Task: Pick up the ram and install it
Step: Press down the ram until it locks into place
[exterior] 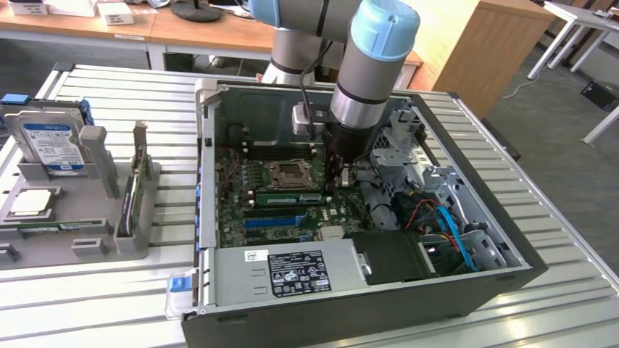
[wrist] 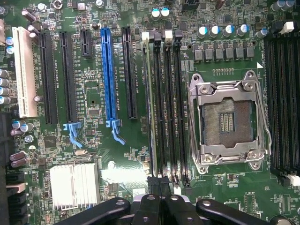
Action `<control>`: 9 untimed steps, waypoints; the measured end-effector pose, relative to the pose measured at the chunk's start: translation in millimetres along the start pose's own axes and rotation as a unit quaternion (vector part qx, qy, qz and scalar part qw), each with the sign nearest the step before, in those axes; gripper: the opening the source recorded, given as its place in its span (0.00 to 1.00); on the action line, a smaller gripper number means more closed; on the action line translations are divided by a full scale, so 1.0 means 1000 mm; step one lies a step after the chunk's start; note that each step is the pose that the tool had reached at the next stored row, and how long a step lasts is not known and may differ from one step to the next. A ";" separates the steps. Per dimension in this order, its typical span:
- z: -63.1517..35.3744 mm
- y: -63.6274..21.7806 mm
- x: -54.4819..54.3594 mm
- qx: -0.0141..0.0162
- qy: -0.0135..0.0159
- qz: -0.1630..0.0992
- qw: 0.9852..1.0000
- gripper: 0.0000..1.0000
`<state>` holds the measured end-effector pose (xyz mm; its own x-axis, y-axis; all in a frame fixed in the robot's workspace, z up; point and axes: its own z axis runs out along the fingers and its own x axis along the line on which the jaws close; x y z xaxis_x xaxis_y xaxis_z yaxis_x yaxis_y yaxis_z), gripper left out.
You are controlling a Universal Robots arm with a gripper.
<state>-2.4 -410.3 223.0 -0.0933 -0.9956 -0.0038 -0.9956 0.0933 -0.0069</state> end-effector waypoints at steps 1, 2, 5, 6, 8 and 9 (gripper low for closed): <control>0.0003 0.0000 0.000 0.000 0.000 0.000 1.000 0.11; 0.0006 0.0000 0.000 0.000 0.000 0.000 1.000 0.11; 0.0006 0.0000 0.000 0.000 0.000 0.000 1.000 0.11; 0.0006 0.0000 0.000 0.000 0.000 0.000 1.000 0.11; 0.0006 0.0000 0.000 0.000 0.000 0.000 1.000 0.11; 0.0006 0.0000 0.000 0.000 0.000 0.000 1.000 0.11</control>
<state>-2.4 -410.3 222.4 -0.0933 -0.9956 -0.0039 -0.9956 0.0933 -0.0070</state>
